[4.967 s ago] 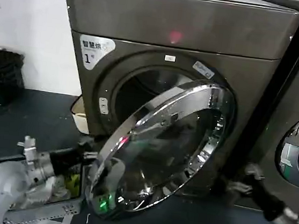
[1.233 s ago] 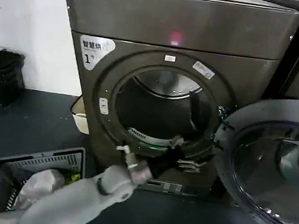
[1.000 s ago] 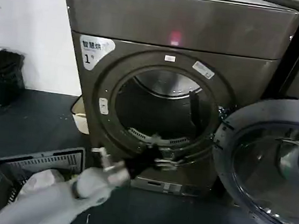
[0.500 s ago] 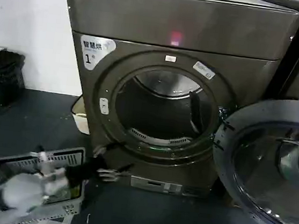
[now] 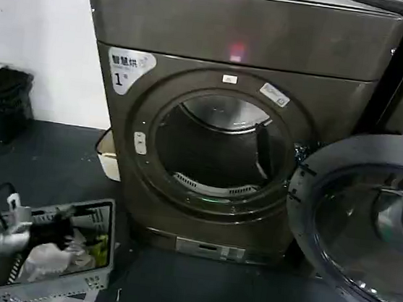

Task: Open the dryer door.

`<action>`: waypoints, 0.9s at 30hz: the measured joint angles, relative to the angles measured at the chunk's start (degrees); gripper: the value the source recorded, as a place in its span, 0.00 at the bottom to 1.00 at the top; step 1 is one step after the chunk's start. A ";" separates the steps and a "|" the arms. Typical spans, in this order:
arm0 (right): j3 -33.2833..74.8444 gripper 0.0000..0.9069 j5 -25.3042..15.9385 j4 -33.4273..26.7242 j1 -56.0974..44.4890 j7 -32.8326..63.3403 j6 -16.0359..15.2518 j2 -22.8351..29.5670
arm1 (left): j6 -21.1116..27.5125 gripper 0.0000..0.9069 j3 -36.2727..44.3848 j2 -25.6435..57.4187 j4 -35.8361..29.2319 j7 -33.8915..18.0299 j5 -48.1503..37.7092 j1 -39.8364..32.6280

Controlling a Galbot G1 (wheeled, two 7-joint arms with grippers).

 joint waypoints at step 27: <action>0.57 1.00 0.12 -0.67 -0.49 -1.41 0.23 -0.02 | 10.74 1.00 -2.40 7.70 7.44 13.95 18.96 0.70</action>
